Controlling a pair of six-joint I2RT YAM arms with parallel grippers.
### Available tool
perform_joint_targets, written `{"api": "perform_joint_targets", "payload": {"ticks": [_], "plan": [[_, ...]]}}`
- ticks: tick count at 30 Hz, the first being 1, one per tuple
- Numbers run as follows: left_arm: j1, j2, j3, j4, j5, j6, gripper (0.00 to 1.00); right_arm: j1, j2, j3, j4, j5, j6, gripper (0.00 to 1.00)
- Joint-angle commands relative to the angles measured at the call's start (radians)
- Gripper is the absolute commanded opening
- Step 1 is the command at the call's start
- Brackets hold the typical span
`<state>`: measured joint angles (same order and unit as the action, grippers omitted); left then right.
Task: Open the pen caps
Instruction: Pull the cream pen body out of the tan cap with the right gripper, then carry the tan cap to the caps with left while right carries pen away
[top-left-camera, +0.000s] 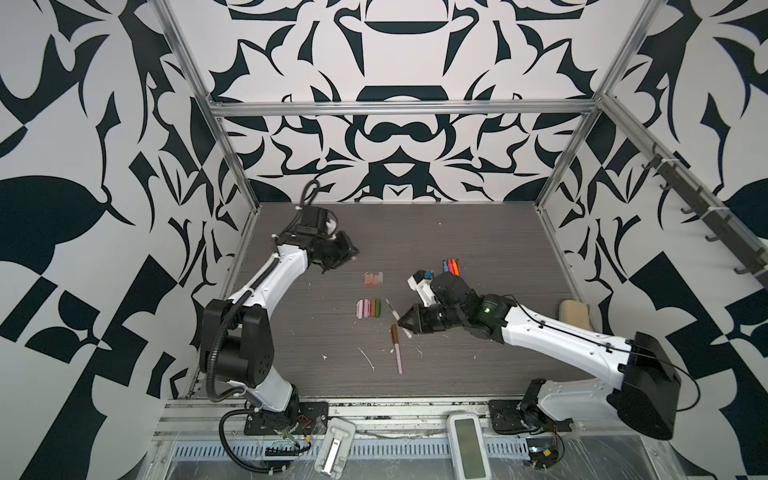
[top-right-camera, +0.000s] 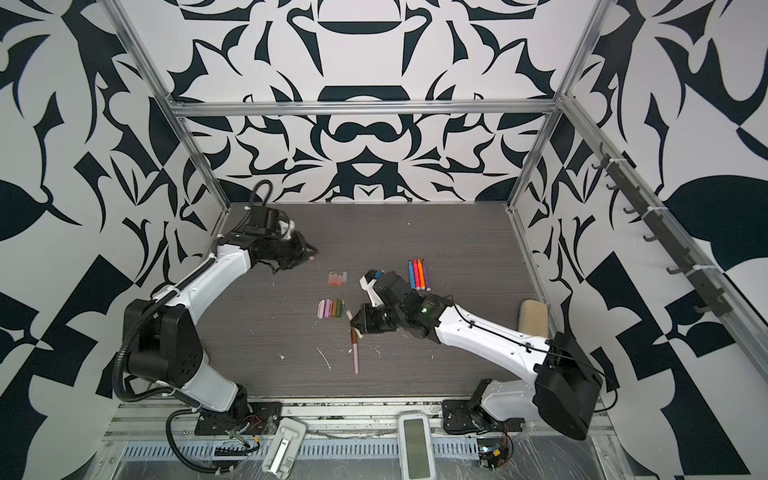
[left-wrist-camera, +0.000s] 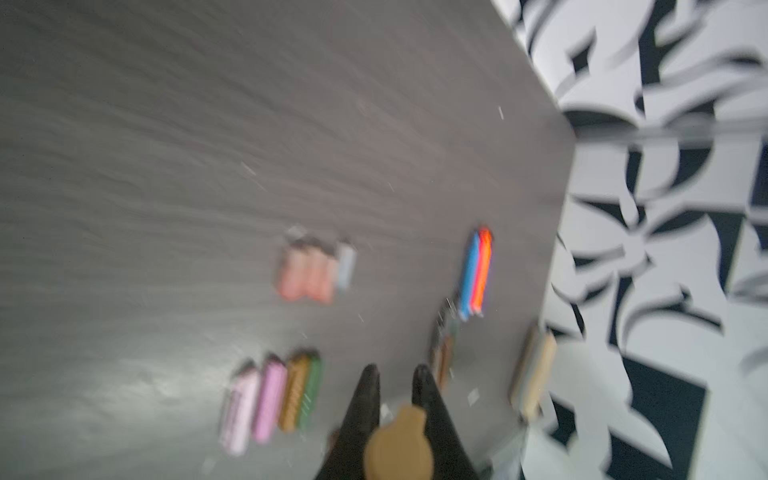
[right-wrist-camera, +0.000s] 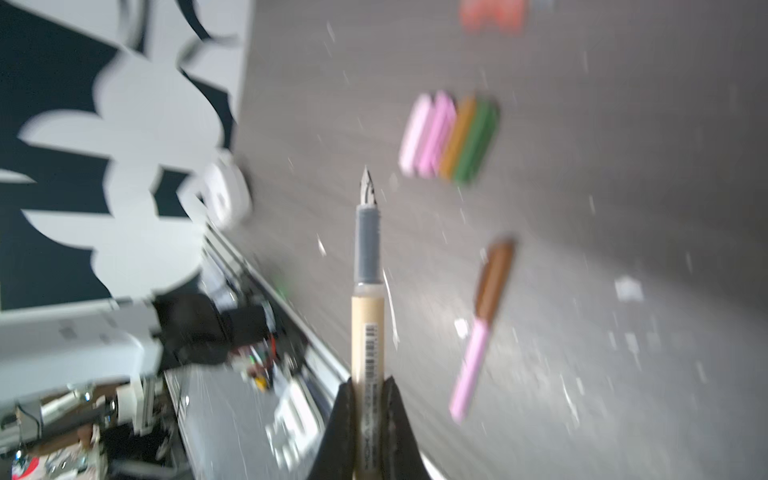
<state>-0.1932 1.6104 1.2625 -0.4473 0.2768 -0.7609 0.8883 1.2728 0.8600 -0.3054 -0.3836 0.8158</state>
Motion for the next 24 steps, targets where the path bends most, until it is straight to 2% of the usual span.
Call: {"api": "perform_joint_targets", "payload": {"ticks": [1, 3, 7, 13, 20, 24], "plan": [[-0.006, -0.02, -0.039, 0.098, -0.271, -0.046, 0.0, 0.001, -0.028, -0.006, -0.07, -0.043, 0.022, 0.0], [-0.006, -0.031, -0.054, 0.133, -0.284, -0.047, 0.0, 0.0, -0.037, -0.013, -0.061, -0.038, 0.026, 0.0], [-0.006, -0.025, -0.027, 0.09, -0.22, 0.024, 0.0, -0.024, -0.035, 0.029, -0.162, 0.043, -0.024, 0.0], [-0.006, -0.079, -0.132, 0.022, -0.113, 0.149, 0.0, -0.028, 0.037, 0.135, -0.384, 0.41, -0.157, 0.0], [-0.006, -0.179, -0.287, -0.002, -0.057, 0.166, 0.0, -0.028, 0.246, 0.245, -0.396, 0.656, -0.215, 0.0], [-0.006, -0.209, -0.332, -0.001, -0.036, 0.16, 0.0, -0.029, 0.384, 0.294, -0.384, 0.716, -0.221, 0.0]]}}
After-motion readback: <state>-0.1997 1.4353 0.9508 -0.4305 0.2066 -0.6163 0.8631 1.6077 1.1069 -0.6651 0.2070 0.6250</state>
